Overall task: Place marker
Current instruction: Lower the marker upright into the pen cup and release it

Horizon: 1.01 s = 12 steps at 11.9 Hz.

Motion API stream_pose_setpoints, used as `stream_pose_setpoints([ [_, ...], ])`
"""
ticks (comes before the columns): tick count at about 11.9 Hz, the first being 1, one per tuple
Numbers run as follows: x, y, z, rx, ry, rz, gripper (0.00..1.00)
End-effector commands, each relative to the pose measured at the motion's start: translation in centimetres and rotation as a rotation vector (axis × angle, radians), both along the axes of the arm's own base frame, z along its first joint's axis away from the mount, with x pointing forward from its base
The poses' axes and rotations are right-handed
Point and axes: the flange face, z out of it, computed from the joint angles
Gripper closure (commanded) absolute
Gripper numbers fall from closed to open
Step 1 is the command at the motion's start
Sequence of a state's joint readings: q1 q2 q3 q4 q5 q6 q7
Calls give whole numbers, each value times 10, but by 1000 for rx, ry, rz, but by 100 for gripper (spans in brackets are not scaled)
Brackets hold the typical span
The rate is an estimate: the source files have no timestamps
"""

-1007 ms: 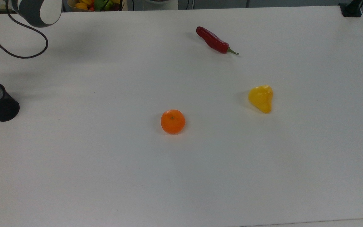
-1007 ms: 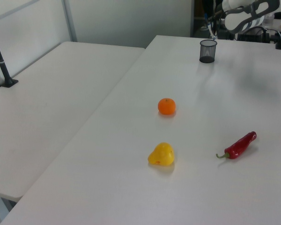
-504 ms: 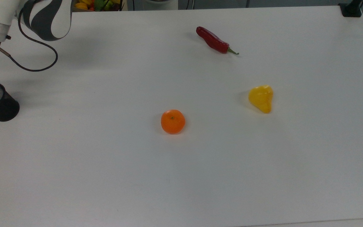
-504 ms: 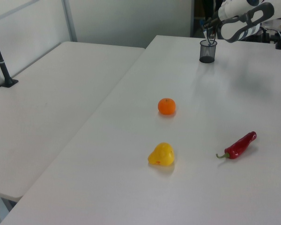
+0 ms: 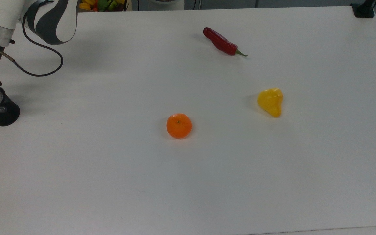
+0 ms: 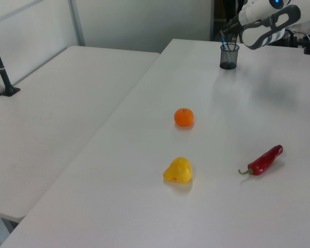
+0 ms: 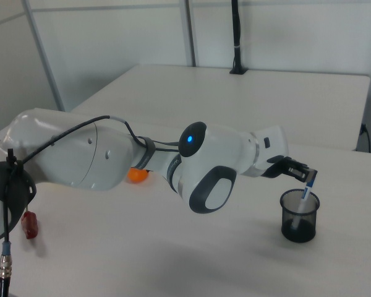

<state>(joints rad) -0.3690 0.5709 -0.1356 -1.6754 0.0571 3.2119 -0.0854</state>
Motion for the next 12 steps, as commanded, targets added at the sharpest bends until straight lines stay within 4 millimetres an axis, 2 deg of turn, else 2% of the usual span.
stream_pose_setpoints([
  [1, 7, 14, 1, 8, -26, 7, 0],
  [5, 7, 15, 2, 9, -28, 7, 0],
  [6, 6, 13, 7, 9, -30, 5, 0],
  [9, 0, 9, 34, 8, -42, -5, 0],
  [10, -8, 2, 56, 20, -34, -17, 0],
  [11, -15, -13, 75, 58, 18, -38, 0],
  [12, -15, -14, 94, 83, 46, -39, 0],
])
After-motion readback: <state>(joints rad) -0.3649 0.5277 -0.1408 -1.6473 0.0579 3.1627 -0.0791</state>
